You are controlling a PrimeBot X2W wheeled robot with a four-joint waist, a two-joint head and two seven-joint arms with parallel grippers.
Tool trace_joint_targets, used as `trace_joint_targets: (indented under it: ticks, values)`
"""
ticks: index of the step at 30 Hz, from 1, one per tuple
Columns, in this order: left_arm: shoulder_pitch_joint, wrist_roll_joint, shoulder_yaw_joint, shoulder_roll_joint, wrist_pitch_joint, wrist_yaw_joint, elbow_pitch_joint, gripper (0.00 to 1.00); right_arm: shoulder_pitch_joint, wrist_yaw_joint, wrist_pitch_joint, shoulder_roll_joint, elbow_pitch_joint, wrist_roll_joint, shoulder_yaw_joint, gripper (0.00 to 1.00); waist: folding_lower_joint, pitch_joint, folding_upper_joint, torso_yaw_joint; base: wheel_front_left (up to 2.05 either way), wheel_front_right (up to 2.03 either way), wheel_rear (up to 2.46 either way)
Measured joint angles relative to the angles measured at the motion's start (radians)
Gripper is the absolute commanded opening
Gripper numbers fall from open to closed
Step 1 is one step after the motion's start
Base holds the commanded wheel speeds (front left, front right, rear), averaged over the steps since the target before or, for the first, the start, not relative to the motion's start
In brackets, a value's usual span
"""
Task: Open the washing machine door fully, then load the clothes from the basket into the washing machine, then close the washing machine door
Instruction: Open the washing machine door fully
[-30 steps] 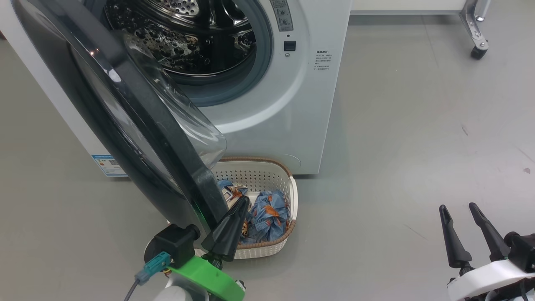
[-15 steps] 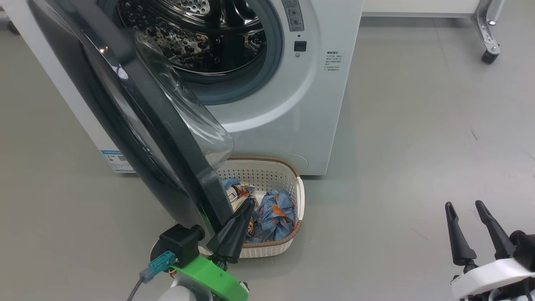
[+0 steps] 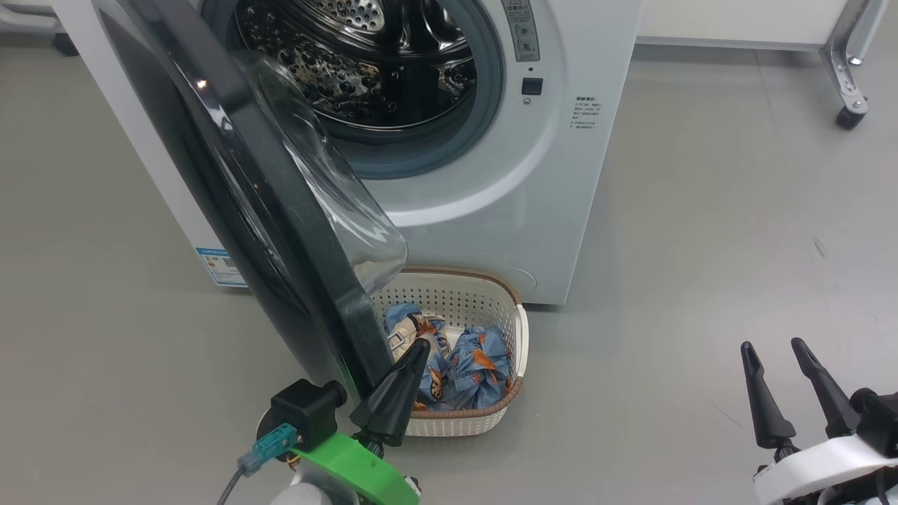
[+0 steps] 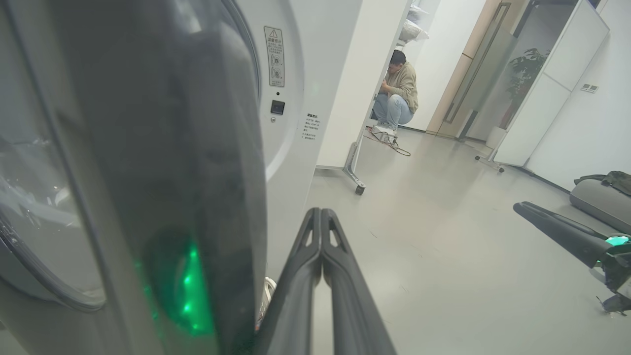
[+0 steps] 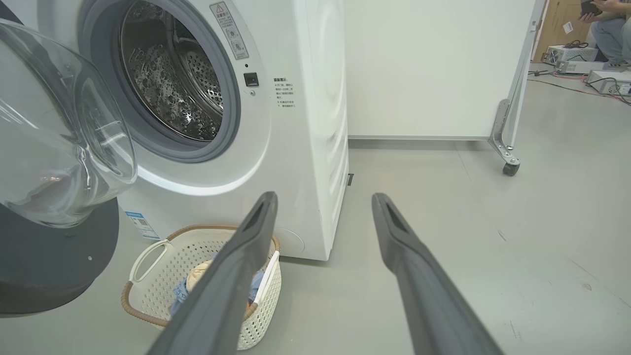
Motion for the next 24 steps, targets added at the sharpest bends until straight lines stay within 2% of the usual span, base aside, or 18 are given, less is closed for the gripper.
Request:
trace_joint_targets:
  ticks: [10, 24]
  values:
    - [0.01, 0.0, 0.031, 0.005, 0.0, 0.003, -0.01, 0.0, 0.016, 0.0, 0.0, -0.002, -0.001, -0.001, 0.003, 1.0, 0.0, -0.016, 0.0, 0.03, 0.0, 0.0, 0.0]
    - [0.055, 0.019, 0.05, 0.02, -0.001, 0.03, -0.045, 0.0, 0.037, 0.0, 0.0, -0.002, -0.008, -0.001, 0.001, 1.0, 0.0, -0.031, 0.0, 0.088, 0.0, 0.0, 0.0]
